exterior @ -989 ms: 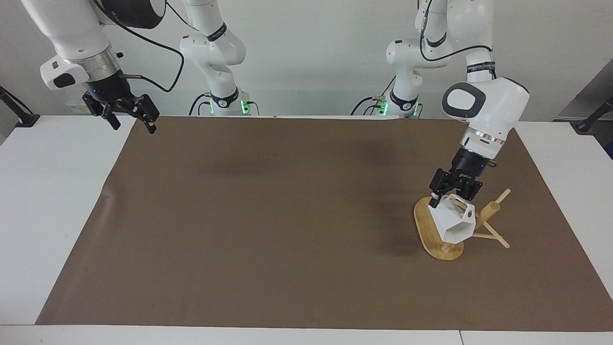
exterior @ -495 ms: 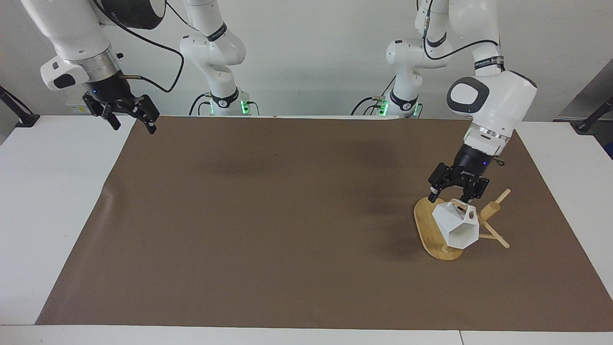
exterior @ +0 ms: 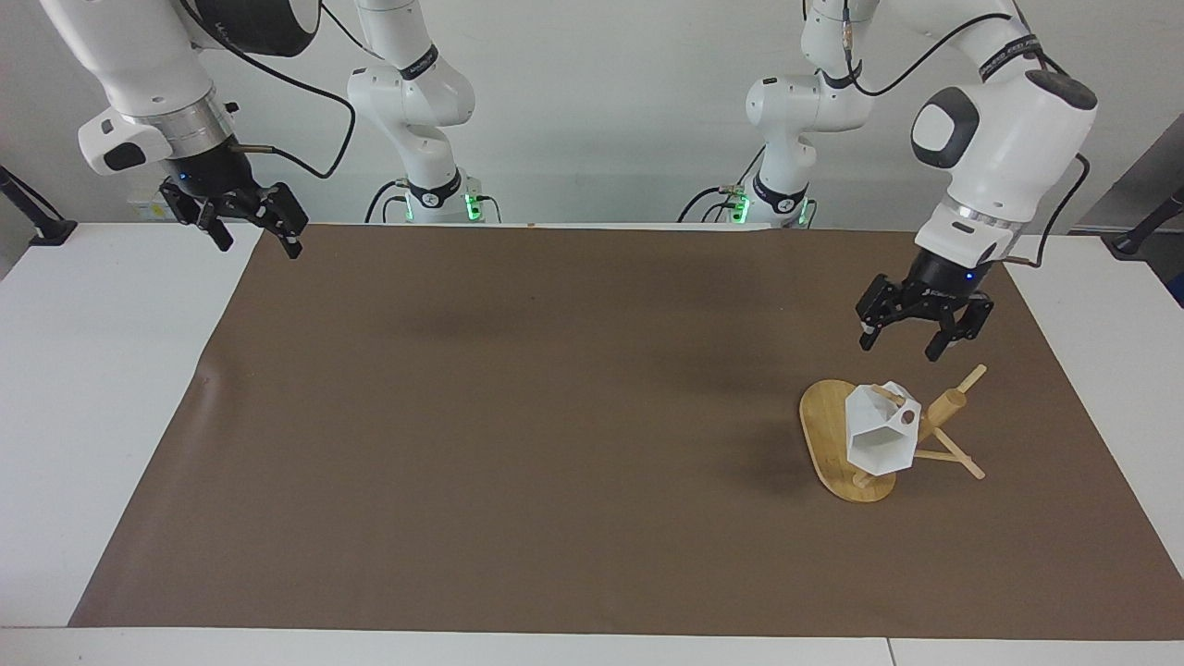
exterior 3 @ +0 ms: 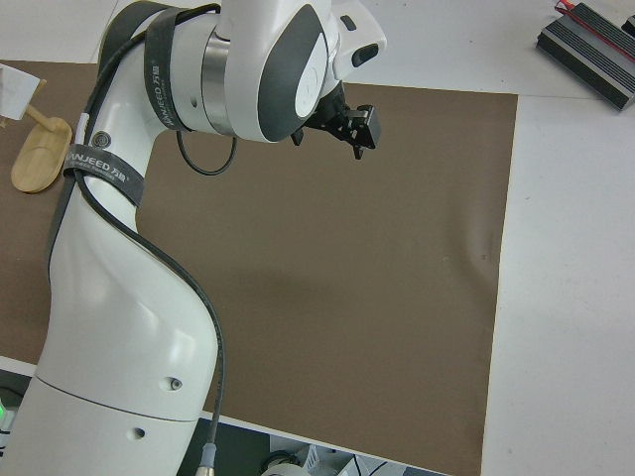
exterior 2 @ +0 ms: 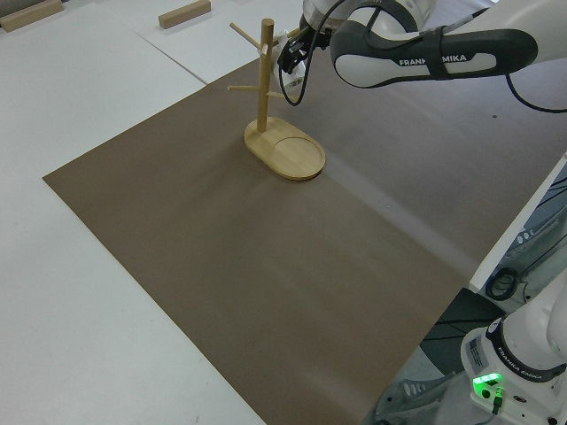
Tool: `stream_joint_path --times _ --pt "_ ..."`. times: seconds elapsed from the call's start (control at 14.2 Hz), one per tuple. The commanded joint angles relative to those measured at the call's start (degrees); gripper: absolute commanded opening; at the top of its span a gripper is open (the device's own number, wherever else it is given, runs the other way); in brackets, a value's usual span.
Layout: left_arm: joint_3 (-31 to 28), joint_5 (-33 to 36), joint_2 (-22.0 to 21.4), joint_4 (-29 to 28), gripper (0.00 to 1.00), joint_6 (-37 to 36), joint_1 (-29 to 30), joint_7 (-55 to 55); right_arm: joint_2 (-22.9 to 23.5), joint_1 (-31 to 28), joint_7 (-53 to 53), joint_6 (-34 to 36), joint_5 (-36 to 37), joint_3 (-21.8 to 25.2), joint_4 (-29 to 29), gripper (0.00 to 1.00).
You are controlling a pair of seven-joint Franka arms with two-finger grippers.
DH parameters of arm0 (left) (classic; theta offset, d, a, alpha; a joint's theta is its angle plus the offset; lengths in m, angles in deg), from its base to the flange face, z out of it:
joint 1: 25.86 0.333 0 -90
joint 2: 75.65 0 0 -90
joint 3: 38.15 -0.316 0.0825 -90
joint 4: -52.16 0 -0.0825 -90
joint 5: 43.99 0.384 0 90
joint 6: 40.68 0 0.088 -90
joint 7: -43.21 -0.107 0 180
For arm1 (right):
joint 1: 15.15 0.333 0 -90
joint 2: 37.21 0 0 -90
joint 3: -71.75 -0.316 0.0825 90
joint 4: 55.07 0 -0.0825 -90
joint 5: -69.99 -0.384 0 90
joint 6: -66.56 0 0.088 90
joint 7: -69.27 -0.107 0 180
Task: Hang cup on rack
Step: 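Open the left gripper and draw it back from the mug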
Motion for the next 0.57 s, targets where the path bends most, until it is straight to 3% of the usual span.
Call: stream_joint_path --times 0.0,0.28,0.49 --pt "-0.06 3.35 -0.61 6.05 1.0 -11.4 -0.4 1.59 -0.67 -0.17 0.77 0.03 0.22 0.02 0.82 1.0" --pt "0.29 8.36 -0.35 14.58 1.0 -25.91 -0.48 1.32 -0.67 -0.17 0.77 0.03 0.22 0.02 0.82 1.0" --pt "0.29 8.19 1.22 19.07 1.0 -30.95 0.22 1.15 -0.67 -0.17 0.68 0.03 0.22 0.02 0.82 1.0"
